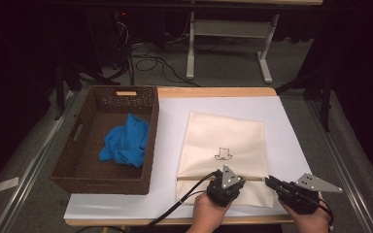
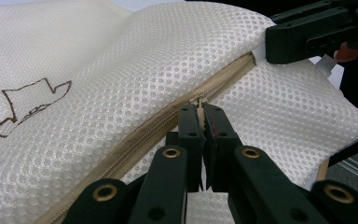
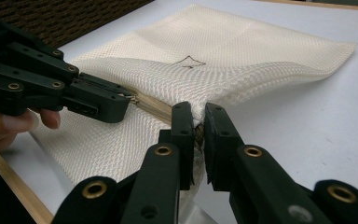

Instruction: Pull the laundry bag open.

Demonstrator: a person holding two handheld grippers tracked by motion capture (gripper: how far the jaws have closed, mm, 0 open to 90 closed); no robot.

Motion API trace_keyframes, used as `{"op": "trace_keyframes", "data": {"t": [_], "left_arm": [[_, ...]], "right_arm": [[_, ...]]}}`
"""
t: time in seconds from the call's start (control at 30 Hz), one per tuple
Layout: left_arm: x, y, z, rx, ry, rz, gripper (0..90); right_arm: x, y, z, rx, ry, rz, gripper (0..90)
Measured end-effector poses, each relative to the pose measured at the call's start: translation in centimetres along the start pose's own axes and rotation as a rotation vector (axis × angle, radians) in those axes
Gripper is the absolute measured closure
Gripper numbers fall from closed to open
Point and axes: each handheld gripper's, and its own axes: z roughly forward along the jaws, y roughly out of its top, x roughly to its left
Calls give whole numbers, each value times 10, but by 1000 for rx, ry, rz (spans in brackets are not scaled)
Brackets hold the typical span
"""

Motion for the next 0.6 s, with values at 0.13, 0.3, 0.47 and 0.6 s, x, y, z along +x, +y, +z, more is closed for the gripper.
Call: {"op": "trace_keyframes", "data": {"t": [0.13,0.3,0.47,0.6], "left_arm": [[1,-1,-1,-1,0,-1,866],[2,-1,-1,-5,-5,-6,866],[3,-2,0,-10,-10,-15,866],[3,-1,-1,-11,-9,-17,866]], "right_arm": [[1,0,1,1,2,-6,844],[1,1,1,1,2,-7,845],[1,0,2,4,-1,-9,845],[2,1,2,4,-4,-9,846]]}}
